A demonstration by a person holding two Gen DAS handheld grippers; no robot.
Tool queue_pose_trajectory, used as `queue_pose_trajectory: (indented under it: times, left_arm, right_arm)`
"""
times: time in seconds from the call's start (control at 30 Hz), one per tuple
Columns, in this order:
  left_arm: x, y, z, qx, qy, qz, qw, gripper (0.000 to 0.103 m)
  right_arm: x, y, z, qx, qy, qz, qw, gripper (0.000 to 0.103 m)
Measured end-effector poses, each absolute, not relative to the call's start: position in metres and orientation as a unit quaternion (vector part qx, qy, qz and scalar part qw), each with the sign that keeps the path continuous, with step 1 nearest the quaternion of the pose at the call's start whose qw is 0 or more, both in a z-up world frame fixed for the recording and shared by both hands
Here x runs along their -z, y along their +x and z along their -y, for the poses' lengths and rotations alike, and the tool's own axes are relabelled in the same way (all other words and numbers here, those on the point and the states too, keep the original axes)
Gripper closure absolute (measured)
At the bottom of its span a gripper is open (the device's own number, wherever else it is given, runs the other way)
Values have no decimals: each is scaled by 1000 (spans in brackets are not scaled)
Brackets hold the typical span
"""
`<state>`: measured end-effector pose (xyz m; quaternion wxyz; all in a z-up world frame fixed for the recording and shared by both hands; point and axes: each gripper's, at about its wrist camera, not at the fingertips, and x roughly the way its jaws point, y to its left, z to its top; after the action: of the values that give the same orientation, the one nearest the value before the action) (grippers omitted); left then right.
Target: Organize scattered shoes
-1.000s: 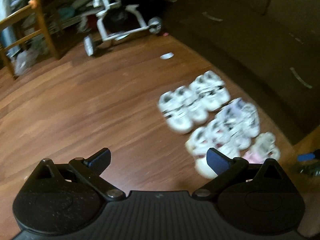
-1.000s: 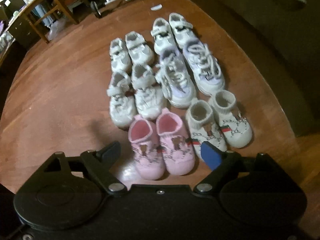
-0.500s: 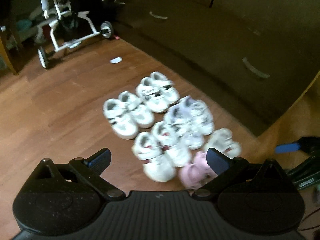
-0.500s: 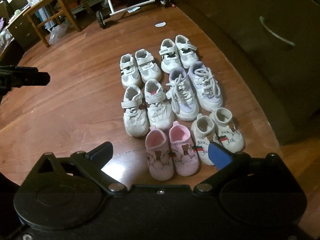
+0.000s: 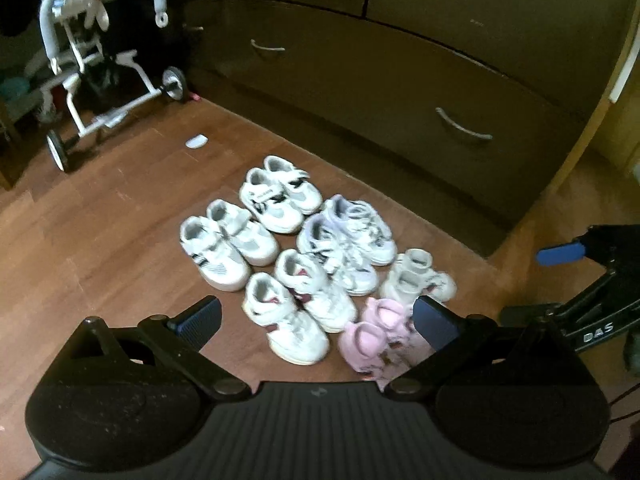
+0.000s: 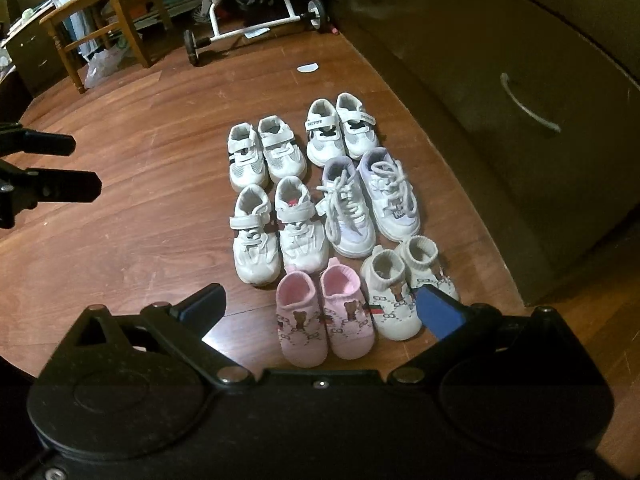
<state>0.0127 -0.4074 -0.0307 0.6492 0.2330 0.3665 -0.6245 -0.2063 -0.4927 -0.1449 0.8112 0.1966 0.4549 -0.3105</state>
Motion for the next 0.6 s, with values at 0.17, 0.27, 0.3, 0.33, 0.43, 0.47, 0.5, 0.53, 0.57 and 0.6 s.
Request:
queue_pose_trajectory:
  times: [0.17, 0.27, 0.3, 0.33, 0.43, 0.47, 0.5, 0.53, 0.57, 0.6]
  left_arm:
    - [33, 11, 406, 621, 247, -370, 646, 1]
    - [33, 7, 404, 620, 259, -358, 648, 1]
    - [33, 7, 404, 618, 263, -356, 650, 1]
    - [33, 7, 404, 618, 264, -353, 651, 1]
    - [32, 4, 404, 617, 270, -343, 655, 1]
    - [32, 4, 404, 617, 270, -342, 655, 1]
    - [32, 4, 404, 617, 271, -341, 655, 1]
    - [32, 4, 404, 618, 270, -342, 654, 1]
    - [32, 4, 404, 619, 269, -344, 653, 1]
    - [32, 4, 404, 619, 269, -343, 653, 1]
  right_arm:
    - [139, -204, 487, 312, 185, -457, 812, 0]
    - [138, -204, 484, 314, 189, -463, 807, 0]
    - [138, -204, 484, 313, 188, -467, 806, 0]
    - [138, -203, 483, 312, 186, -471, 804, 0]
    - [139, -203, 481, 311, 186, -478, 800, 0]
    - [139, -203, 480, 310, 186, -481, 799, 0]
    - [139, -203, 480, 310, 186, -483, 798, 0]
    - [140, -203, 479, 311, 185, -484, 797, 0]
    - [140, -203, 479, 311, 185, -486, 796, 0]
    - [140, -203, 479, 312, 185, -488, 794, 0]
